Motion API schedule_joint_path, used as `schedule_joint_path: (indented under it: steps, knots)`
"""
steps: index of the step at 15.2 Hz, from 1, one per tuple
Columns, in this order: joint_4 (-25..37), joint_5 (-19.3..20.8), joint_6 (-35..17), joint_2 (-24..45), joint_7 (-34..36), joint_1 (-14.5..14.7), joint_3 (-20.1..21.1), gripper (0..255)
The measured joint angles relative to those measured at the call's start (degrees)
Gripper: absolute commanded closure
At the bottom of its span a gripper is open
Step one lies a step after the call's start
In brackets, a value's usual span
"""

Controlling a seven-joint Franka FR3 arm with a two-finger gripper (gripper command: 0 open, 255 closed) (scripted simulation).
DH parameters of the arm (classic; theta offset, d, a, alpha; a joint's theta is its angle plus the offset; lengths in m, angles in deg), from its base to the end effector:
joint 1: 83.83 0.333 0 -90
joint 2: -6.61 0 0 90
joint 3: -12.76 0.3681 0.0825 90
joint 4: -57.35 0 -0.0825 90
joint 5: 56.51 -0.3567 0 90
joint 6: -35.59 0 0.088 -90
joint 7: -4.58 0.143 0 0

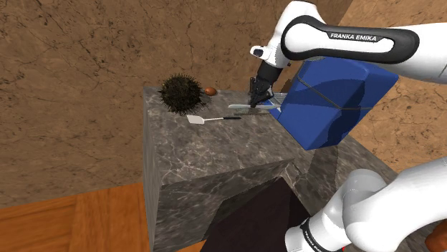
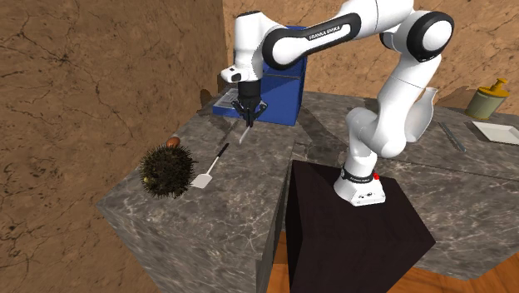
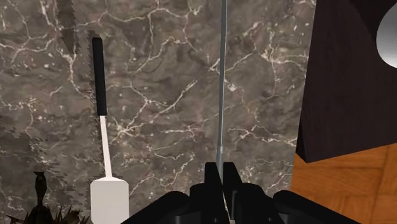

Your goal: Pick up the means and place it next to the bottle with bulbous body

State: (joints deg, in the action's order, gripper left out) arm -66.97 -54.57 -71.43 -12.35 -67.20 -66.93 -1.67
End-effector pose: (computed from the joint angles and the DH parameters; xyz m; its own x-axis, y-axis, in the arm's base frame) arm 0.4190 0.0024 0.5476 0.2498 0.9669 0.0522 0.9682 -0.2503 0.0037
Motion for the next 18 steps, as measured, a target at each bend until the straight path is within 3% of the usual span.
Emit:
schedule_joint_path:
  steps: [18]
  knots:
    - [14.68, -0.43, 13.77, 0.93, 0.29, 0.37, 0.49, 255]
